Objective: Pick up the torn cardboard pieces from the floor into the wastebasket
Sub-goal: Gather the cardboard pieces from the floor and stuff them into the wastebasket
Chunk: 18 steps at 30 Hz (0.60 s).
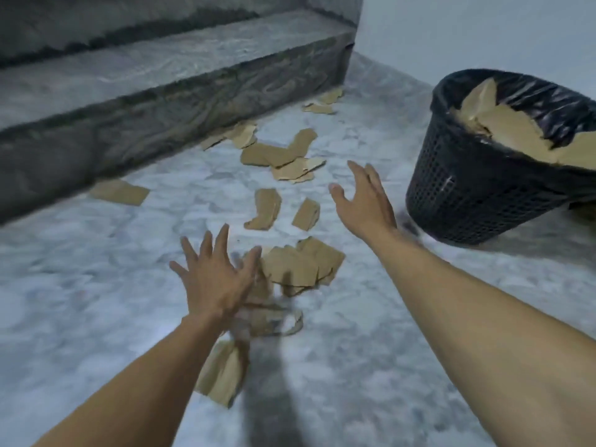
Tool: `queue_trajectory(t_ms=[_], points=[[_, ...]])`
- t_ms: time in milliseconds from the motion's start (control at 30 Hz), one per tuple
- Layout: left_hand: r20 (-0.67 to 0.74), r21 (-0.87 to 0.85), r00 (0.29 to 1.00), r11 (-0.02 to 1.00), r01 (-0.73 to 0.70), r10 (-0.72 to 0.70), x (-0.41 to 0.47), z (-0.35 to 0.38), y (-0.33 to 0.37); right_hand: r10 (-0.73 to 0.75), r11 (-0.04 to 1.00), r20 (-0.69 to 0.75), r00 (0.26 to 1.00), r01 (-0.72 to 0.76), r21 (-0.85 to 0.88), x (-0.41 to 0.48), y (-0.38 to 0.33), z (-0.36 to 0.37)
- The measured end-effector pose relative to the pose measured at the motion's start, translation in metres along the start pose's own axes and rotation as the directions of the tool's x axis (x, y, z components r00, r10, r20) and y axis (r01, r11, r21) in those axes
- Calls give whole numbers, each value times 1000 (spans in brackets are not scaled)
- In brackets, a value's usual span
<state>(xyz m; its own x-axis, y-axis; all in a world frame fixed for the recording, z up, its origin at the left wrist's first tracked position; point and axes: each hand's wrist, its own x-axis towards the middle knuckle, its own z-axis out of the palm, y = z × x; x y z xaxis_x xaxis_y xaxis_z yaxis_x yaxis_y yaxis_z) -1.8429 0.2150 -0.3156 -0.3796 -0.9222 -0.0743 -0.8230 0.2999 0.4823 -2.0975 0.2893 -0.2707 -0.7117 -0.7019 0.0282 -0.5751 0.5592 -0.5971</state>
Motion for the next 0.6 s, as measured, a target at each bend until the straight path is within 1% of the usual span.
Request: queue_trajectory(t_ms=[67, 100, 167, 200, 267, 333, 400, 500, 533, 600], points=[[54, 76, 996, 995, 70, -75, -28, 5, -41, 45, 998, 202, 978, -37, -41, -7, 11, 37], [88, 106, 992, 991, 79, -89, -44, 9, -58, 60, 997, 283, 957, -45, -58, -11, 15, 54], [149, 194, 986, 980, 42, -72, -74, 20, -81, 86, 991, 391, 916, -40, -124, -20, 21, 81], [152, 236, 987, 972, 21, -59, -85, 28, -87, 80, 983, 416, 906, -4, -182, -25, 24, 94], [96, 242, 993, 969, 48, -73, -89, 40, -90, 10, 949, 415, 910, 122, -291, -35, 27, 114], [37, 197, 995, 977, 86, -95, -78, 50, -84, -116, 926, 384, 916, 239, -291, -44, 26, 129], [26, 184, 997, 981, 65, -71, -67, 60, -76, -203, 930, 396, 896, 303, -209, -54, 24, 137], [64, 181, 998, 983, -23, 12, -51, 71, -65, -296, 938, 427, 854, 344, -38, -69, 20, 140], [53, 190, 998, 981, -42, 33, -46, 73, -61, -333, 931, 424, 842, 365, 7, -74, 18, 139], [-39, 241, 996, 968, -67, 78, -37, 77, -55, -375, 918, 390, 841, 396, 28, -81, 17, 139]])
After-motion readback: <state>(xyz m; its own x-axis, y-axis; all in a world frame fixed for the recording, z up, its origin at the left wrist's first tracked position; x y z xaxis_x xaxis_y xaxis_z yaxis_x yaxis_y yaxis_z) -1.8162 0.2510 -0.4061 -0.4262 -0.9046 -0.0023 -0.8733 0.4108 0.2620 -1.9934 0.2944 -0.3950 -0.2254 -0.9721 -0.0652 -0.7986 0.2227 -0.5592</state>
